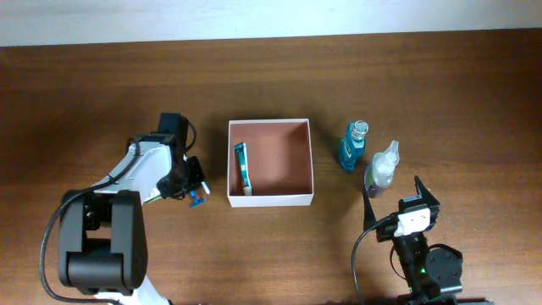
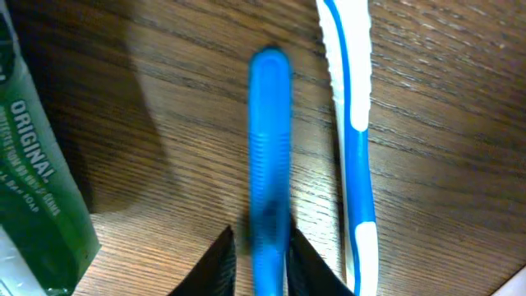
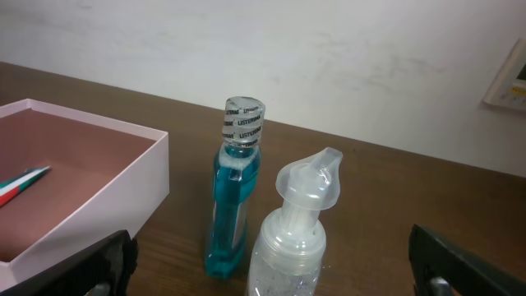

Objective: Pack container
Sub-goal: 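Grasp the blue razor with the left gripper, then carry the razor into the box and release it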

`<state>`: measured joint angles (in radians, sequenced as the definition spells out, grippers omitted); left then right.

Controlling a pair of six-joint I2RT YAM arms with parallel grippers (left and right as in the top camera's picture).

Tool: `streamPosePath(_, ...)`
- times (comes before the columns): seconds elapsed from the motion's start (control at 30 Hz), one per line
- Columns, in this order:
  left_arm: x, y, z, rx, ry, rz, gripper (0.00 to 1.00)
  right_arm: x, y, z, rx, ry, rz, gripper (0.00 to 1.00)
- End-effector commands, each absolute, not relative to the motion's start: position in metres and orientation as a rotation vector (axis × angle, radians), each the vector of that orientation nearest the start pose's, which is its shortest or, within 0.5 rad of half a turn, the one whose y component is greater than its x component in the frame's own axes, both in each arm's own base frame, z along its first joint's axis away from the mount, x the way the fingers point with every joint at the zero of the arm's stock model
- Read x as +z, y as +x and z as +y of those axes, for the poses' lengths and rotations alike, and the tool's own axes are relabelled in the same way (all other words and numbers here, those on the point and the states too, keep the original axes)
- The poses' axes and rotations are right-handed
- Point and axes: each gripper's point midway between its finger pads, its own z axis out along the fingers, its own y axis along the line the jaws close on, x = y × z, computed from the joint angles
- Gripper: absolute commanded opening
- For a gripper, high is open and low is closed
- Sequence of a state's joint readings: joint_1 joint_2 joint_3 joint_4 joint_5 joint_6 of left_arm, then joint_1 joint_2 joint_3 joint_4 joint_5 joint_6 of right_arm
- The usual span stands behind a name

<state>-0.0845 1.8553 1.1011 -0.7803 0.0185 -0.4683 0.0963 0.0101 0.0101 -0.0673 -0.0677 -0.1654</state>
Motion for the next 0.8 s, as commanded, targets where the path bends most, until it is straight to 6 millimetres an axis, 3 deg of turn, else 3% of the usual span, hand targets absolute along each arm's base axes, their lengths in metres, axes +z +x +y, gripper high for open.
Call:
streamPosePath(0.0,-0.004,0.317,-0.031,-0.046,-0.591,3.061,0.17,0.157,0.243,0.036,-0.001,-0.267,1.62,0.98)
streamPosePath(0.2,-0.002,0.318,-0.031,-0.047,-0.577,3.062,0.08,0.157,0.243,0.036,-0.001,-0.267,1.62,0.98)
streamPosePath(0.23,0.003,0.32,-0.031,-0.047,-0.514,3.071,0.0,0.157,0.243,0.036,-0.001,-0.267,1.62,0.98)
streamPosePath(0.3,0.013,0.322,-0.031,-0.047,-0.467,3.075,0.01,0.157,0.243,0.036,-0.001,-0.267,1.62,0.98)
streamPosePath(0.6,0.083,0.343,-0.034,-0.092,-0.438,2.941,0.01,0.157,0.243,0.036,-0.001,-0.267,1.62,0.98)
streamPosePath(0.77,0.127,0.342,-0.058,-0.147,-0.325,2.84,0.01,0.157,0.243,0.036,-0.001,-0.267,1.62,0.98)
